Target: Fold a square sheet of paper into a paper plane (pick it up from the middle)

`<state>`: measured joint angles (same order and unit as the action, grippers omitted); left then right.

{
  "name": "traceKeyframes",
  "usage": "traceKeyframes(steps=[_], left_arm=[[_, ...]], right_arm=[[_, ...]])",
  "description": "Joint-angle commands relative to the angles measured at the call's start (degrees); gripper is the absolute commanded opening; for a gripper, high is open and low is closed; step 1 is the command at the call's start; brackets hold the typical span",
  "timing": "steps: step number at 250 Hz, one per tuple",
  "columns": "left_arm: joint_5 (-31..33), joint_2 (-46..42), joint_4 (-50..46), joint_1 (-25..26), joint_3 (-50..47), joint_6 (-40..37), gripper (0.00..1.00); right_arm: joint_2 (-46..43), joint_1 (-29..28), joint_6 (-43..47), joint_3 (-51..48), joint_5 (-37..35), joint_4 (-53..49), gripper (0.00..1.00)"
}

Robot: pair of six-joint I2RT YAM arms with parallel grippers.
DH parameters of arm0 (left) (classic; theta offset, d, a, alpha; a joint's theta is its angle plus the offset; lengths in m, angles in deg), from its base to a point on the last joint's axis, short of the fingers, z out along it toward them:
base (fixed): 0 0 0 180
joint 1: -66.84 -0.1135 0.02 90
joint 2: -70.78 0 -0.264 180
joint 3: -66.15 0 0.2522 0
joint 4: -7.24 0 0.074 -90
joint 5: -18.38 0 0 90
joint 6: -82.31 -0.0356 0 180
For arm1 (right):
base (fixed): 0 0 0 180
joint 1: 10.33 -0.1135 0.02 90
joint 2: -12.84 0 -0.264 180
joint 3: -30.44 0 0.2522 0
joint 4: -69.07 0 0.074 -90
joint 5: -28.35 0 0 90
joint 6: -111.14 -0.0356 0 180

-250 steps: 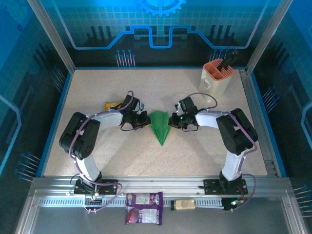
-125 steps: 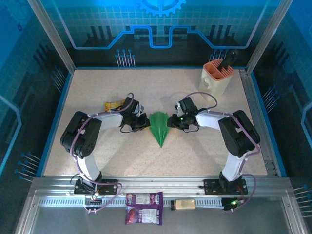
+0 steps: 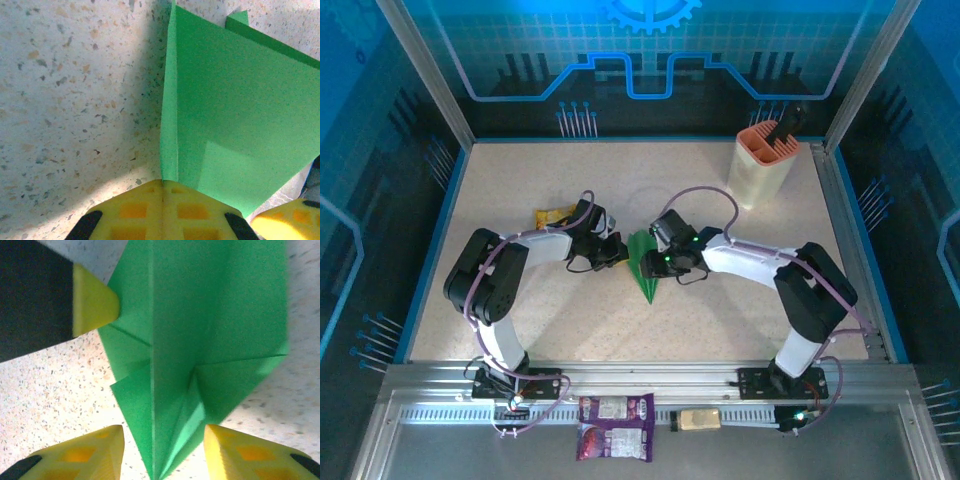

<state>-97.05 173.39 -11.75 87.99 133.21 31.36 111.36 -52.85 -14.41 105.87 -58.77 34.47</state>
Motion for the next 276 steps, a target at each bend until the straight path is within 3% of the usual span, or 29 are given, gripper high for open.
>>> traceKeyframes(steps=[1,112,153,276], left_arm=[[-1.8,-0.9,-0.1,-0.4,0.3,0.6,0.05],[-1.7,-0.8,-0.5,-0.4,0.5,0.4,0.05],[-1.7,-0.8,-0.6,-0.4,0.6,0.4,0.05],[-1.6,-0.8,-1.1,-0.3,0.8,0.5,0.05]], right_arm=[[3.0,-1.3,-0.7,2.3,-1.8,-2.5,0.48],[1.9,-2.4,-0.1,3.7,-4.5,-3.4,0.53],[1.3,-2.2,0.7,4.3,-7.3,-3.2,0.59],[7.2,-3.1,0.5,7.7,-4.0,-7.6,0.67]])
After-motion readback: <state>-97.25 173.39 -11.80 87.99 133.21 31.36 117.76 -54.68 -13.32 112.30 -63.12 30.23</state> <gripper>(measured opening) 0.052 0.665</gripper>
